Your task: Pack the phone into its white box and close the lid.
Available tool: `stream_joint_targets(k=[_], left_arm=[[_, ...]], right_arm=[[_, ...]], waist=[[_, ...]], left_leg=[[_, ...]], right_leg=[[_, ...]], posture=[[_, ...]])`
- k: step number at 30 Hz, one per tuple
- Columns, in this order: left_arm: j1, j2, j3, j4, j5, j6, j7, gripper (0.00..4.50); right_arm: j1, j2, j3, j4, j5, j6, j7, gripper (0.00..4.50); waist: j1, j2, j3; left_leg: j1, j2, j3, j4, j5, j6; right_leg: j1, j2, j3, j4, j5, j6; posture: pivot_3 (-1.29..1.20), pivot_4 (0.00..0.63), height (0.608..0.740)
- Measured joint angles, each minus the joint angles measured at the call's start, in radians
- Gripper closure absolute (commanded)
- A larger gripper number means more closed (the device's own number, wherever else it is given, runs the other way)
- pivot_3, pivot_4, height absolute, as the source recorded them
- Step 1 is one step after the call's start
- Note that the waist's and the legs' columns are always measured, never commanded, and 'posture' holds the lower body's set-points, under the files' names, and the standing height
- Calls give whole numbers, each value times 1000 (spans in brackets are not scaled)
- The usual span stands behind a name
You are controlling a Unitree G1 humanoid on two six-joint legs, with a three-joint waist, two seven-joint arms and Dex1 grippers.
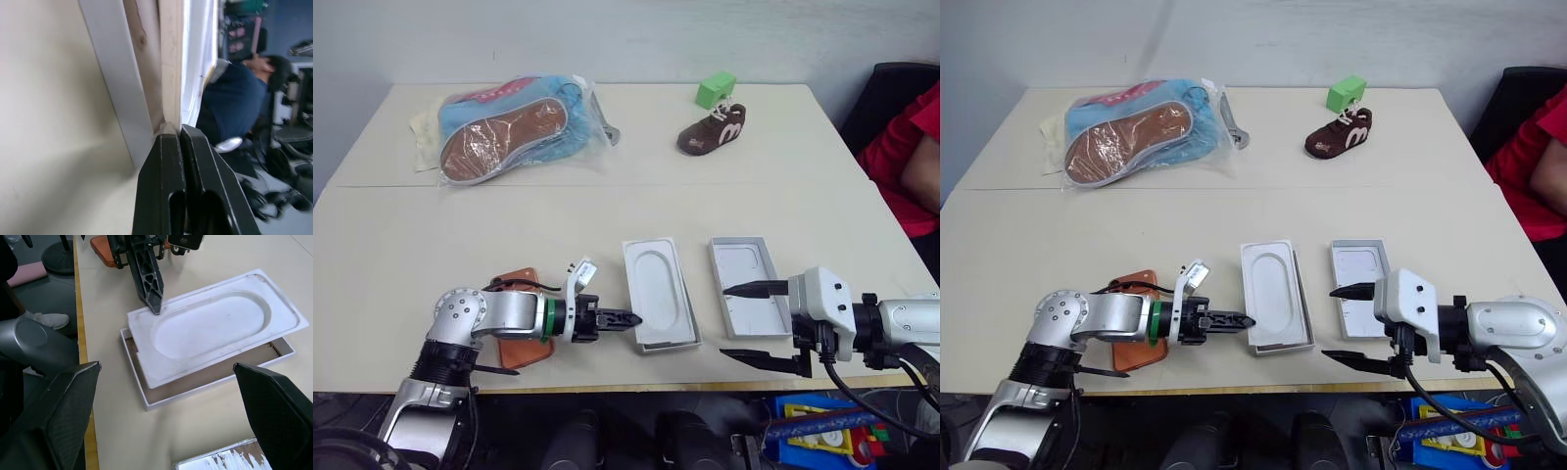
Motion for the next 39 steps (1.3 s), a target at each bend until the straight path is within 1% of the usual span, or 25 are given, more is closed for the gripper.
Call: stream_joint_targets(k=[2,4,5,10,14,17,19,20,21,23,24,25,26,27,28,30,31,35,39], left_arm=[[0,5,-18,-1,-21,-22,21,4500],[-1,10,-27,-2,-33,-24,17,4044],[-2,15,-36,-2,-34,-20,10,3896],[-21,43,-57,-1,-37,16,-61,2371],[-52,78,-64,0,-37,29,-110,988],[-67,92,-67,-1,-37,41,-160,81],[-80,123,-64,-23,-31,55,-217,36],[-85,141,-50,-59,-1,68,-277,36],[-92,159,-37,-103,49,76,-343,36],[-100,222,-24,-231,231,30,-537,0],[-91,273,-32,-295,356,-44,-653,0],[-72,349,-57,-352,547,-176,-814,0],[-65,368,-62,-357,613,-219,-867,0],[-31,404,-69,-362,737,-331,-977,0],[-9,418,-73,-346,823,-416,-1058,0],[40,438,-69,-319,952,-559,-1192,0],[60,442,-60,-304,1015,-629,-1260,0],[133,480,5,-311,1075,-689,-1366,0],[236,491,75,-366,1108,-708,-1401,0]], right_arm=[[0,1,1,0,-1,0,-10,63],[-1,3,14,0,-5,-2,-21,0],[-1,6,28,0,-11,-3,-26,0],[-12,14,46,0,-22,-3,-42,0],[-17,17,73,3,-23,-4,-48,0],[-32,20,79,8,-23,-4,-52,0],[-60,31,94,9,-21,1,-61,0],[-88,39,117,11,-19,10,-69,0],[-118,49,138,13,-18,21,-76,0],[-199,75,198,22,-24,41,-94,394],[-243,89,234,36,-36,49,-105,661],[-299,116,288,66,-69,58,-124,1069],[-313,122,307,78,-82,63,-130,1321],[-363,143,370,122,-126,65,-137,1688],[-406,174,420,166,-169,63,-145,2006],[-485,239,523,255,-253,41,-154,2754],[-519,271,584,307,-305,18,-155,3222],[-580,311,713,450,-440,-74,-136,4480],[-615,285,755,518,-548,-230,-82,4480]], waist=[[0,0,0],[0,0,0],[0,0,0],[0,0,0],[-2,0,0],[-1,0,0],[-3,0,0],[-6,0,0],[-7,0,1],[-8,1,1],[-9,1,1],[-14,1,1],[-11,2,1],[-11,3,1],[-11,3,1],[-13,2,1],[-13,3,2],[-7,4,3],[-9,4,3]], left_leg=[[0,0,0,0,0,0],[0,0,0,0,0,0],[0,0,0,0,0,0],[0,0,0,0,0,0],[0,0,0,0,0,0],[0,0,0,0,0,0],[0,0,0,0,0,0],[0,0,1,0,0,0],[0,0,1,0,0,0],[0,0,3,-2,1,-2],[0,0,3,-2,2,-3],[1,0,5,-6,3,-5],[1,0,5,-8,3,-5],[2,0,6,-8,4,-5],[1,0,6,-9,4,-5],[-1,1,6,-9,4,-5],[-3,1,6,-9,5,-4],[-4,0,5,-9,3,-2],[-3,-1,5,-8,1,2]], right_leg=[[0,0,0,0,0,0],[0,0,0,0,0,0],[0,0,0,0,0,0],[0,0,0,0,0,0],[0,0,0,-1,0,0],[1,0,0,-2,0,0],[1,1,0,-2,0,0],[1,1,0,-2,0,0],[0,1,0,-3,0,0],[0,1,0,-4,0,0],[0,1,0,-5,0,0],[-1,1,0,-7,0,0],[-1,1,-1,-7,0,0],[-2,1,0,-7,0,-1],[-4,1,-1,-6,0,-1],[-7,1,-1,-5,-1,-1],[-9,1,-1,-4,-1,-1],[-10,-1,-2,-3,-1,-2],[-8,-2,-2,-3,-1,-1]], posture=[[0,150,740],[0,150,740],[0,150,740],[0,150,740],[0,150,740],[0,150,740],[0,150,740],[0,150,740],[0,150,740],[0,150,740],[0,150,740],[0,150,740],[0,150,740],[0,150,740],[0,150,740],[0,150,740],[0,150,740],[0,150,740],[0,150,740]])
